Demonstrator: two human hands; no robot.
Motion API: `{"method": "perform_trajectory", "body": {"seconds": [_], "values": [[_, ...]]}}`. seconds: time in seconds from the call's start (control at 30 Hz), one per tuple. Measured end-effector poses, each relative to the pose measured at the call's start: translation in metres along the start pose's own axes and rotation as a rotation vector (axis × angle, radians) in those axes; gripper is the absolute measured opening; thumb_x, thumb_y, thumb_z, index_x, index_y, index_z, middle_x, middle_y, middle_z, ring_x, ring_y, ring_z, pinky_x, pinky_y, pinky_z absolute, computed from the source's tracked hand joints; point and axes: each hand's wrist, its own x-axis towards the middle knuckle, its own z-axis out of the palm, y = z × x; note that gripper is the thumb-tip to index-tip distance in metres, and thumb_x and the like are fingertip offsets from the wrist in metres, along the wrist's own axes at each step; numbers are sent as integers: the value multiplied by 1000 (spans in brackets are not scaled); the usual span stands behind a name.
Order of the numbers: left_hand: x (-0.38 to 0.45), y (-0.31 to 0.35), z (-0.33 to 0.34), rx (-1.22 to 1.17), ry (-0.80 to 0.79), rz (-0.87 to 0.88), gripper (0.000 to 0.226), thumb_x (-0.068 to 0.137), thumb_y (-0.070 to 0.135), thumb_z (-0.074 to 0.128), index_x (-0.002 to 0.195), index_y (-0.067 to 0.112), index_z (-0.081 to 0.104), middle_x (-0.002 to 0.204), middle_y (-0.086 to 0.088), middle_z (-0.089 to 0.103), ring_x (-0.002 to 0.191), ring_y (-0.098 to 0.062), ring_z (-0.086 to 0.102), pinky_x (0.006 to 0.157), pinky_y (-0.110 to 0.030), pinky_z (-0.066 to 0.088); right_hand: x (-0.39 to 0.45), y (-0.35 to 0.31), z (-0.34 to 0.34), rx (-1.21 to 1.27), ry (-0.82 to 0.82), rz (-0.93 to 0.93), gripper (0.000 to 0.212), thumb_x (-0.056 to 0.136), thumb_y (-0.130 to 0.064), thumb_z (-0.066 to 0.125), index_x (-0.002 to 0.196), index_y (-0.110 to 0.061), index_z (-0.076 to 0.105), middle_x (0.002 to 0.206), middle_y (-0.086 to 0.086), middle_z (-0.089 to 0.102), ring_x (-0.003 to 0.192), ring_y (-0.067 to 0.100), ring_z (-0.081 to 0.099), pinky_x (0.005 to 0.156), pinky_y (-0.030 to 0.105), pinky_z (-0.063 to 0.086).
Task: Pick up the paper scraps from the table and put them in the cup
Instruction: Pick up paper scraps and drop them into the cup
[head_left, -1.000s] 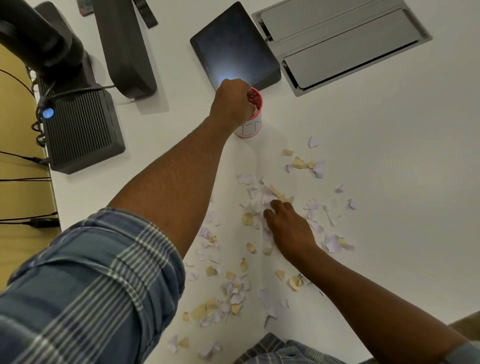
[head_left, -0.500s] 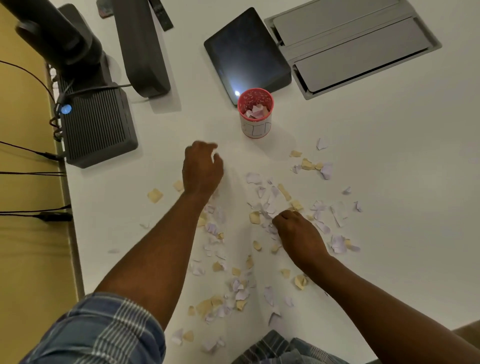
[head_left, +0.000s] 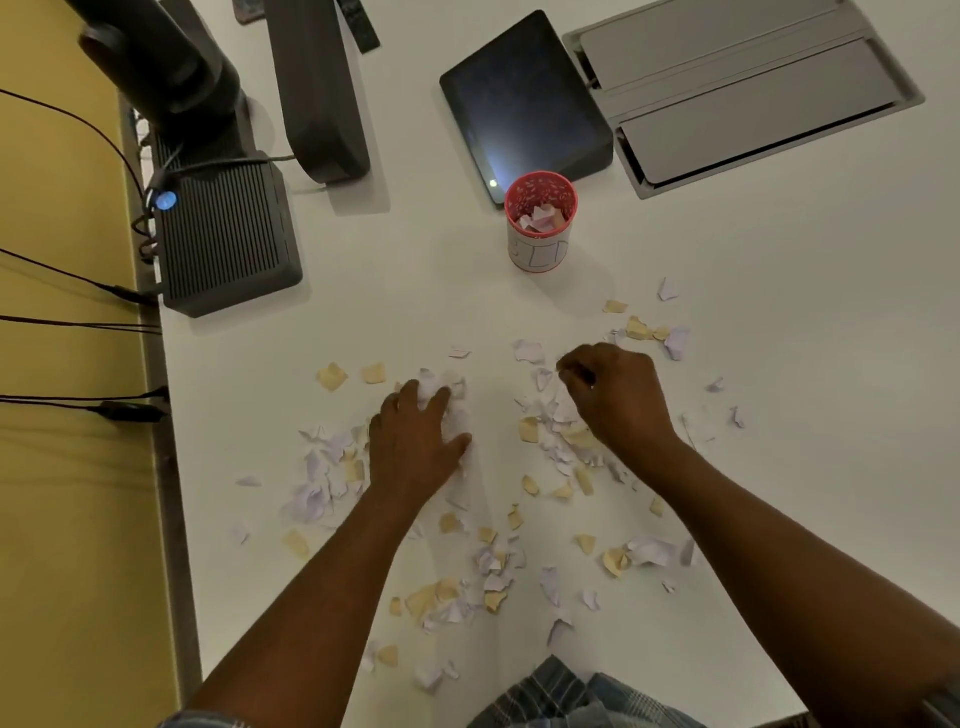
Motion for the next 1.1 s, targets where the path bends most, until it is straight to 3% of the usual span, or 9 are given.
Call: {"method": "perform_trajectory", "body": {"seconds": [0.17, 0.23, 0.3, 0.4, 0.6, 0.8, 0.87, 1.0, 1.1], "values": [[-21, 5, 8, -201, 71, -15, 40, 83, 3, 53, 121, 18, 57, 132, -10, 46, 113, -30, 45, 80, -37, 44, 48, -25, -21, 59, 107, -51, 15, 89, -13, 62, 96, -9, 74, 93, 8, 74, 78, 18, 68, 72, 17, 45], [-25, 5, 13, -289, 104, -5, 27, 84, 0, 49, 105, 12, 61, 117, -9, 53, 104, -26, 48, 73, -28, 39, 76, -32, -25, 72, 162, -28, 19, 91, -19, 60, 101, -9, 72, 100, 8, 73, 85, 18, 69, 73, 11, 44], [-29, 3, 18, -331, 127, 18, 19, 85, -1, 51, 95, 9, 63, 103, -10, 56, 94, -25, 53, 68, -31, 43, 107, -35, -27, 81, 223, 12, 22, 92, -27, 59, 100, -10, 71, 99, 6, 73, 84, 15, 68, 66, 2, 37], [-35, 3, 24, -324, 146, 20, 14, 87, 2, 52, 91, 8, 65, 96, -7, 58, 89, -21, 54, 68, -27, 46, 143, -41, -28, 105, 259, 15, 19, 90, -25, 60, 91, -10, 71, 91, 4, 73, 77, 8, 63, 60, -2, 34], [-42, 2, 29, -406, 129, 17, 17, 92, 9, 47, 90, 10, 64, 91, -3, 58, 85, -18, 55, 69, -33, 49, 179, -40, -14, -114, 98, -41, 17, 91, -16, 60, 103, -7, 68, 106, 10, 68, 97, 22, 65, 78, 19, 45], [-48, 1, 20, -473, 178, 42, 20, 85, 7, 55, 96, 10, 72, 90, -5, 64, 83, -20, 61, 71, -34, 53, 186, -36, -4, -267, -86, 34, 41, 87, -26, 67, 123, -7, 60, 122, 14, 62, 112, 33, 59, 95, 37, 48], [-48, 1, 17, -519, 202, 37, 22, 81, -1, 61, 98, 8, 73, 90, -7, 66, 83, -21, 62, 73, -32, 53, 181, -37, -4, -276, -38, -5, 40, 87, -27, 67, 121, -7, 61, 119, 14, 62, 108, 32, 61, 93, 38, 50], [-48, 3, 9, -599, 258, -16, 24, 78, -7, 62, 95, 6, 73, 91, -8, 69, 82, -15, 63, 73, -21, 48, 147, -40, -7, -210, 241, -167, 31, 89, -29, 63, 114, -10, 61, 114, 11, 61, 104, 23, 56, 85, 33, 51], [-48, 4, 5, -614, 286, -19, 20, 77, -7, 64, 90, 6, 74, 88, -8, 69, 79, -12, 62, 71, -15, 44, 106, -35, 2, -243, 195, -185, 35, 93, -35, 54, 119, -12, 58, 118, 11, 60, 105, 25, 53, 82, 33, 47]]}}
